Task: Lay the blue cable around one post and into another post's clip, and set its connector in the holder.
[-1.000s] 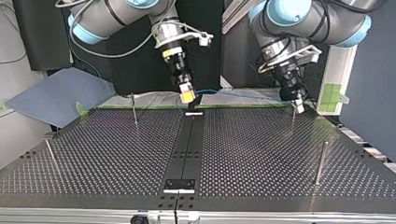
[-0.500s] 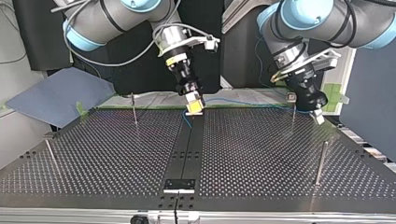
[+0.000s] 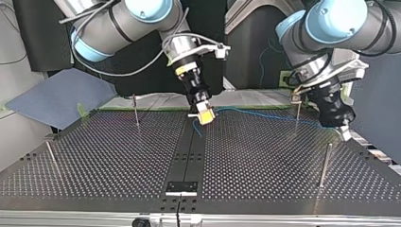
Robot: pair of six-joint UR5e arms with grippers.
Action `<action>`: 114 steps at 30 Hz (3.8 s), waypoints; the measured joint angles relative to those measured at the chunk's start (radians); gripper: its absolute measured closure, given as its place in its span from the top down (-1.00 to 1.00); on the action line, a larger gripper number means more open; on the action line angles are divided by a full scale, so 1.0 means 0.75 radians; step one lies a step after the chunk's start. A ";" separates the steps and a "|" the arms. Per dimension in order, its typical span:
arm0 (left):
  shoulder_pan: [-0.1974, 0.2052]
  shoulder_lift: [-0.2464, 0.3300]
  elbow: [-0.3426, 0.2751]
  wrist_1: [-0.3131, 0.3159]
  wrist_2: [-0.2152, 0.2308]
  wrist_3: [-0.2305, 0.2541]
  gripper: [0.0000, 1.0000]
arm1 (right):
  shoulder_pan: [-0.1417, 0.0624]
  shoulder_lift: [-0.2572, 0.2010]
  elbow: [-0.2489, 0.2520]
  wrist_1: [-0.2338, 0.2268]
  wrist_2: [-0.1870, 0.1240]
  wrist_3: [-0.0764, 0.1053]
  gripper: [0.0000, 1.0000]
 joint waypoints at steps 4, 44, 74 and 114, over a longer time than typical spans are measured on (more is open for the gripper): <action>0.042 -0.003 0.020 -0.042 0.042 -0.016 -1.00 | 0.008 0.035 -0.042 0.037 -0.025 0.000 -1.00; 0.339 -0.219 0.292 -0.118 0.338 -0.106 -1.00 | 0.060 0.276 -0.507 0.292 -0.032 -0.005 -1.00; 0.435 -0.380 0.293 -0.099 0.494 -0.094 -1.00 | 0.078 0.456 -0.777 0.312 -0.005 -0.001 -1.00; 0.359 -0.410 0.138 -0.030 0.430 -0.194 -0.40 | 0.014 0.526 -0.785 0.463 0.098 -0.009 -1.00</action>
